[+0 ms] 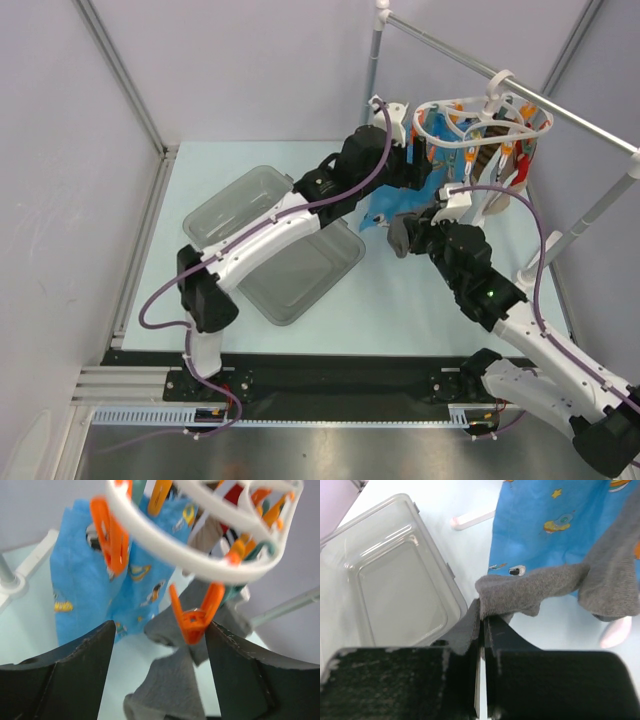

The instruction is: Remove the socks clipped to the hanger

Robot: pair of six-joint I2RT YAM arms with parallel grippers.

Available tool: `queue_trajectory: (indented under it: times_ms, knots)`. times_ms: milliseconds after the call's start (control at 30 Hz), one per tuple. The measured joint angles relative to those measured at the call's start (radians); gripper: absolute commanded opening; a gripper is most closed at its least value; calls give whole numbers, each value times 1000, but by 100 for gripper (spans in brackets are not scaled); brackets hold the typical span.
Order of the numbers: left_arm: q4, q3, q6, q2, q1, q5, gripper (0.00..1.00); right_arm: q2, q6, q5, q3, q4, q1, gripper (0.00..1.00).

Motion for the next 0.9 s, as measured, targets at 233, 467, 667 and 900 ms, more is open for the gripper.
queue_trajectory:
  times_ms: [233, 467, 667, 900]
  knots:
    - [-27, -355, -48, -281, 87, 140, 82, 14, -12, -84, 51, -130, 68, 0]
    - [18, -771, -99, -677, 386, 307, 86, 249, -11, -127, 182, -130, 206, 0]
    - [-46, -899, -65, -965, 504, 301, 90, 519, 14, -206, 378, -79, 209, 0]
    - [-120, -922, 11, -1166, 504, 222, 91, 834, 69, -327, 619, -8, 219, 31]
